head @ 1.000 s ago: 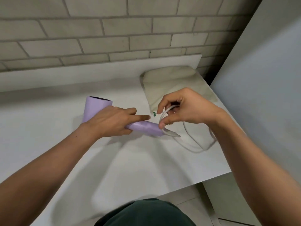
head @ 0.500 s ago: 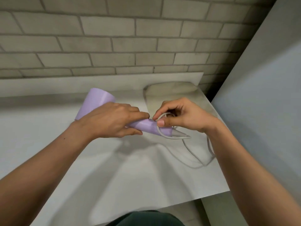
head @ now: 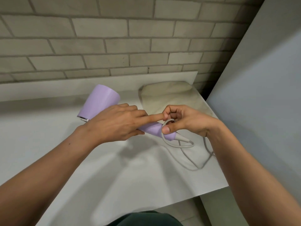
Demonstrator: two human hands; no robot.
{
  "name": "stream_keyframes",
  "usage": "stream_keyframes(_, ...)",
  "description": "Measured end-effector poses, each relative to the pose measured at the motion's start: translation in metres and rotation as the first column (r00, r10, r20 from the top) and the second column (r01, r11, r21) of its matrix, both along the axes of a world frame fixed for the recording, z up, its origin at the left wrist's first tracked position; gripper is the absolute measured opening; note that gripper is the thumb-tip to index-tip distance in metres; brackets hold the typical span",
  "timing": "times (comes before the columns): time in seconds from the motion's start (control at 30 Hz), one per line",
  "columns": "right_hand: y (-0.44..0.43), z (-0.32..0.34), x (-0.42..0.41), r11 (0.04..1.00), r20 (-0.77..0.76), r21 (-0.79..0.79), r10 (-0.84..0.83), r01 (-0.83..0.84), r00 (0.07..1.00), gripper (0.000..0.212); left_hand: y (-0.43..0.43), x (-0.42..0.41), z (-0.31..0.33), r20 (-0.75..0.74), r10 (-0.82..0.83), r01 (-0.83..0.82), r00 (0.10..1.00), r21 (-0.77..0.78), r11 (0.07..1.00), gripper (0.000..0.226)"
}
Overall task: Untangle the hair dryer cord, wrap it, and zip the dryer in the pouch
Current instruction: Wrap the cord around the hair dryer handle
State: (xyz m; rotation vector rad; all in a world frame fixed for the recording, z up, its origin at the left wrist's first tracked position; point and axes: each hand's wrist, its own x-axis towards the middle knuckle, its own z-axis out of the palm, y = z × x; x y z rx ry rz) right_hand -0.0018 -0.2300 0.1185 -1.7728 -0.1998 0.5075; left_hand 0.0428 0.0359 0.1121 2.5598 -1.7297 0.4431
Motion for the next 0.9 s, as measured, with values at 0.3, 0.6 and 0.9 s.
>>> stream_keyframes(0.3,-0.012,-0.02,-0.005,0.942,-0.122,0.335,0.022,0.02,0.992,0.069,-0.009,0.004,-0.003,0.045,-0.104,0.103,0.994,0.03,0.994,0.072)
stream_keyframes(0.6,-0.006,-0.012,-0.006,0.983,0.051,0.157,-0.104,0.095,0.993,0.032,-0.01,0.009,-0.004,0.034,-0.06,0.06,0.998,0.013,0.998,0.087)
stream_keyframes(0.9,-0.012,-0.019,0.007,0.966,-0.033,0.26,0.008,0.001,0.999,0.063,-0.013,0.008,-0.011,0.129,-0.095,0.096,0.987,-0.002,0.995,0.08)
